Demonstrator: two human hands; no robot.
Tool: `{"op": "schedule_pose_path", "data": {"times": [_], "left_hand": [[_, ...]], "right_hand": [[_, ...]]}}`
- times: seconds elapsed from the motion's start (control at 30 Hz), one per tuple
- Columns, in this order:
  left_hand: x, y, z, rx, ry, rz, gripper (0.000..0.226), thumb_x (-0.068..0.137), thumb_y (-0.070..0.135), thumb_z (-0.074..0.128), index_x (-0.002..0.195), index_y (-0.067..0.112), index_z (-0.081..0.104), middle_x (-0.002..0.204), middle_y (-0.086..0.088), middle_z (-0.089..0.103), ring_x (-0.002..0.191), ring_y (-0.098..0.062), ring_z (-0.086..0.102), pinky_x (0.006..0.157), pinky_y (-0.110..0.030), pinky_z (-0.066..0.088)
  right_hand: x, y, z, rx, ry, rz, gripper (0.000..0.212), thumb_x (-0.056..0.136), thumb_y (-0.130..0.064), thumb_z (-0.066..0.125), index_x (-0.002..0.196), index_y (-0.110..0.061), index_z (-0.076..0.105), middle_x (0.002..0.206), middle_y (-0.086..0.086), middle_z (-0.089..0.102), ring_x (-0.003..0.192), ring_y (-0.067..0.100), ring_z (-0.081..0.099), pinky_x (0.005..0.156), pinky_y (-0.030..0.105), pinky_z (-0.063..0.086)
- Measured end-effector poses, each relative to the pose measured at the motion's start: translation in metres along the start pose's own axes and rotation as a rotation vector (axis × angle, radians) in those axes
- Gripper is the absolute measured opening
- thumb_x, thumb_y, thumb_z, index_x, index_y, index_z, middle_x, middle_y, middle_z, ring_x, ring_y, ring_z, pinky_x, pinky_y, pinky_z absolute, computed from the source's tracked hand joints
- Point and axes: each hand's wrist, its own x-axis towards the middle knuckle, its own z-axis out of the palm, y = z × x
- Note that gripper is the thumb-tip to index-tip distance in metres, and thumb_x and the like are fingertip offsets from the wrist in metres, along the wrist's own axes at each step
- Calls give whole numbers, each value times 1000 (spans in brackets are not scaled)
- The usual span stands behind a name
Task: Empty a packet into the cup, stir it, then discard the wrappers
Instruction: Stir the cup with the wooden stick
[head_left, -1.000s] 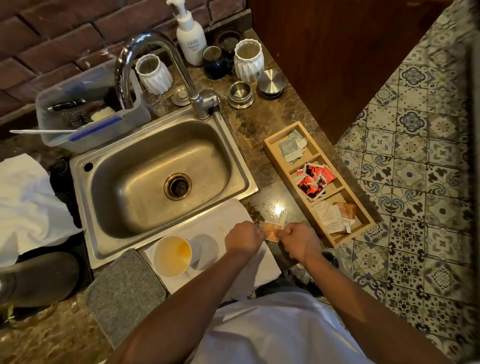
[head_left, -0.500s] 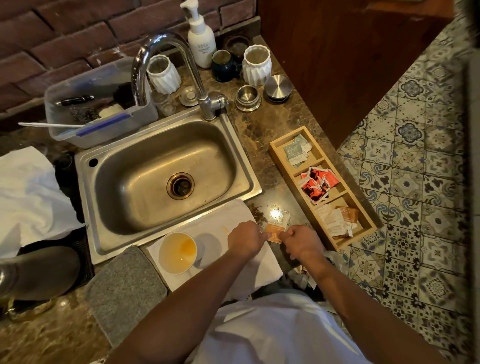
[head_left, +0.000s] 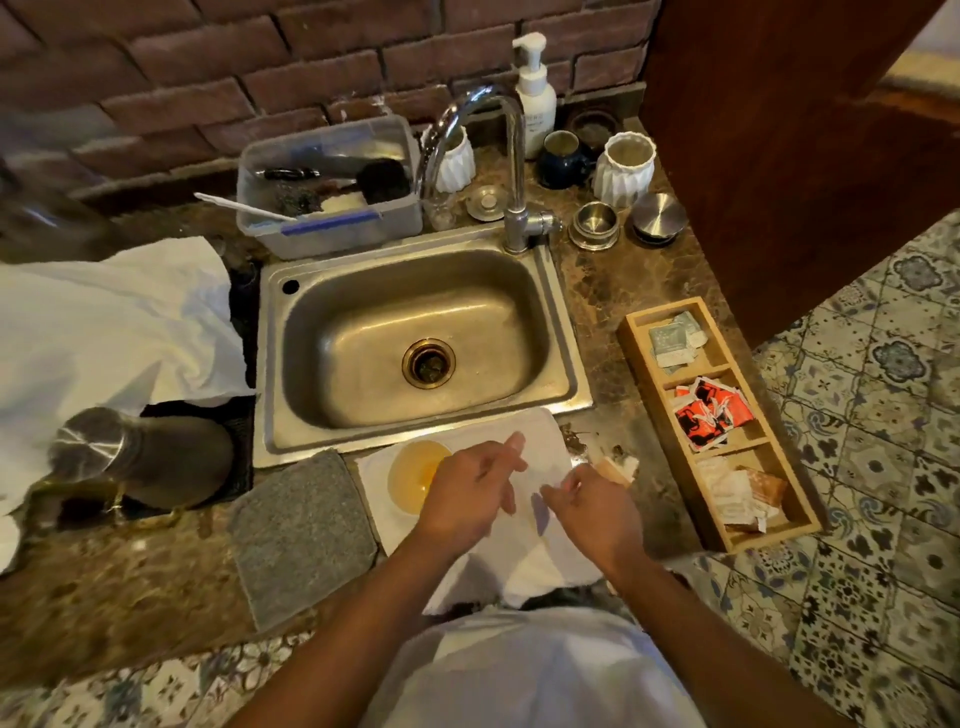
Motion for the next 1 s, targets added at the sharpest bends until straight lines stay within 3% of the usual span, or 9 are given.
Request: {"op": "schedule_pose_path", "data": {"times": [0.07, 0.2, 0.33, 0.4, 0.5, 0.6, 0.67, 0.8, 1.0], "left_hand": [[-7, -7, -20, -38, 83, 5, 44, 100, 59, 49, 79, 28, 73, 61, -8, 71, 54, -17, 66, 52, -32, 52], [-18, -25, -56, -51, 221, 17, 38, 98, 50, 51, 74, 30, 73, 55, -2, 69, 51, -6, 59, 56, -24, 49], [-30, -48, -85, -88, 313, -51, 40, 101, 47, 54, 72, 26, 71, 51, -1, 66, 43, -4, 53, 48, -19, 43], [-34, -61, -95, -31, 381, -87, 41, 102, 44, 56, 70, 22, 69, 48, 3, 65, 41, -4, 54, 49, -22, 42], [-37, -77, -104, 104, 465, -88, 45, 101, 35, 61, 58, 25, 61, 47, 12, 64, 46, -3, 59, 47, -13, 38], [-38, -92, -103, 189, 452, -78, 50, 99, 40, 63, 52, 23, 57, 45, 0, 59, 45, -13, 57, 50, -33, 44], [-35, -101, -100, 218, 433, -87, 48, 98, 43, 63, 57, 19, 61, 48, -3, 62, 48, -20, 60, 52, -40, 49], [-29, -110, -90, 101, 396, -87, 38, 96, 48, 61, 65, 26, 68, 51, 4, 66, 44, -6, 57, 50, -31, 45], [-26, -109, -86, -30, 355, -73, 32, 87, 57, 48, 79, 34, 70, 54, 1, 66, 45, -4, 55, 52, -32, 43]], "right_hand": [[2, -11, 10, -80, -63, -41, 32, 85, -64, 59, 88, -33, 55, 80, -11, 62, 74, 12, 61, 61, 27, 42], [4, -30, 26, -241, -141, -110, 42, 88, -67, 54, 106, -30, 58, 96, -4, 70, 86, 18, 68, 71, 32, 53], [4, -39, 38, -337, -137, -152, 37, 93, -61, 56, 105, -26, 59, 101, -3, 72, 81, 14, 62, 66, 29, 47], [5, -42, 41, -398, -128, -155, 34, 95, -56, 56, 107, -24, 60, 103, -2, 71, 87, 16, 66, 68, 29, 48], [8, -45, 39, -436, -121, -152, 32, 99, -48, 51, 110, -20, 61, 106, 1, 72, 95, 21, 69, 73, 31, 52], [10, -44, 35, -440, -133, -144, 33, 102, -43, 45, 111, -18, 65, 106, 2, 73, 96, 22, 70, 84, 37, 59], [10, -44, 32, -455, -135, -140, 34, 103, -41, 43, 111, -18, 66, 107, 3, 73, 97, 23, 70, 85, 39, 59], [9, -43, 29, -481, -127, -138, 36, 104, -42, 41, 110, -18, 66, 109, 3, 73, 101, 24, 70, 84, 34, 55], [11, -43, 30, -463, -134, -126, 36, 105, -41, 42, 110, -17, 68, 112, 3, 73, 104, 23, 69, 85, 32, 53]]}}
